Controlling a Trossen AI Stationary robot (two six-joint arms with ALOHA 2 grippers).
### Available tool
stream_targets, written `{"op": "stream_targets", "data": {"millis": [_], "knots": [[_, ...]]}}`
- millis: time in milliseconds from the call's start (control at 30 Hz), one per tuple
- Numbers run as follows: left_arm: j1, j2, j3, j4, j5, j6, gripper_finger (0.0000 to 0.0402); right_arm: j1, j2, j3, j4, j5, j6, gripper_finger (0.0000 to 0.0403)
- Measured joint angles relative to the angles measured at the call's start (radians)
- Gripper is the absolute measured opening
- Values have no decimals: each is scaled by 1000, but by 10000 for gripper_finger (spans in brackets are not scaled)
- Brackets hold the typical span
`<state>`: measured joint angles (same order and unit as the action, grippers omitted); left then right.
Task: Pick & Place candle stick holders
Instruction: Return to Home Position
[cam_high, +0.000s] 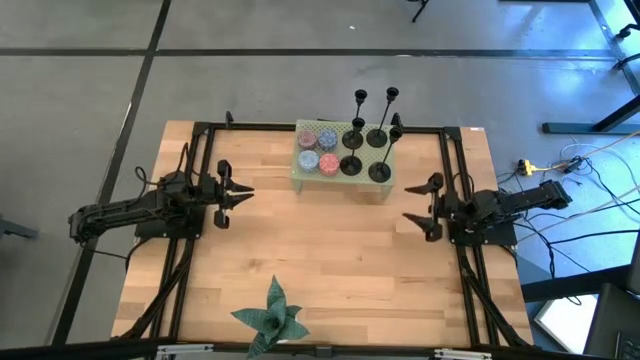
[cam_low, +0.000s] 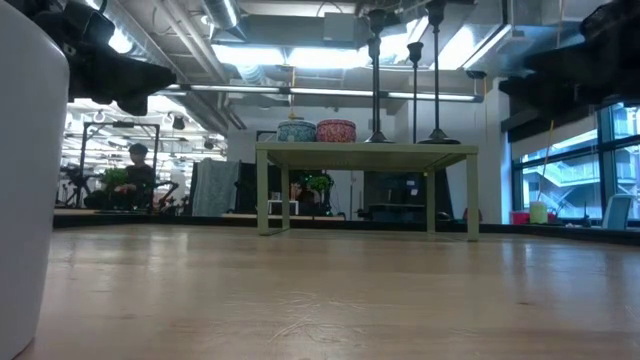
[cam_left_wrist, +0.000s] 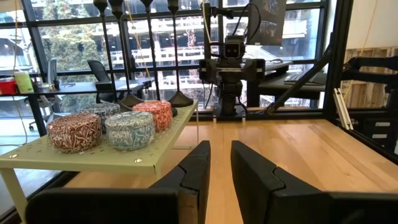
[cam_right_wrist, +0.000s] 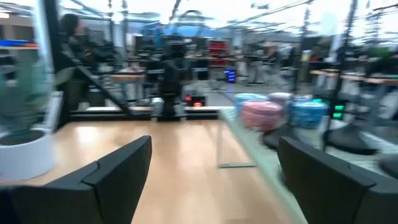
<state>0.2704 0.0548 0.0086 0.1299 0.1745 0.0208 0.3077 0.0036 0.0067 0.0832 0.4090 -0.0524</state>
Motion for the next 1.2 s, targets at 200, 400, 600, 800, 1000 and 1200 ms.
{"op": "stream_targets", "data": {"millis": [200, 400, 600, 800, 1000, 1200], "knots": [[0, 0, 0, 0, 0, 0, 59, 0, 0, 0, 3, 46, 20, 344], [0, 0, 0, 0, 0, 0, 59, 0, 0, 0, 3, -14, 102, 261], [0, 0, 0, 0, -1, 0, 59, 0, 0, 0, 2, -62, 154, 134], [0, 0, 0, 0, -1, 0, 59, 0, 0, 0, 2, -62, 154, 33], [0, 0, 0, 0, -1, 0, 59, 0, 0, 0, -4, -62, 125, 17], [0, 0, 0, 0, -1, 0, 59, 0, 0, 0, -6, -62, 124, 51]]}}
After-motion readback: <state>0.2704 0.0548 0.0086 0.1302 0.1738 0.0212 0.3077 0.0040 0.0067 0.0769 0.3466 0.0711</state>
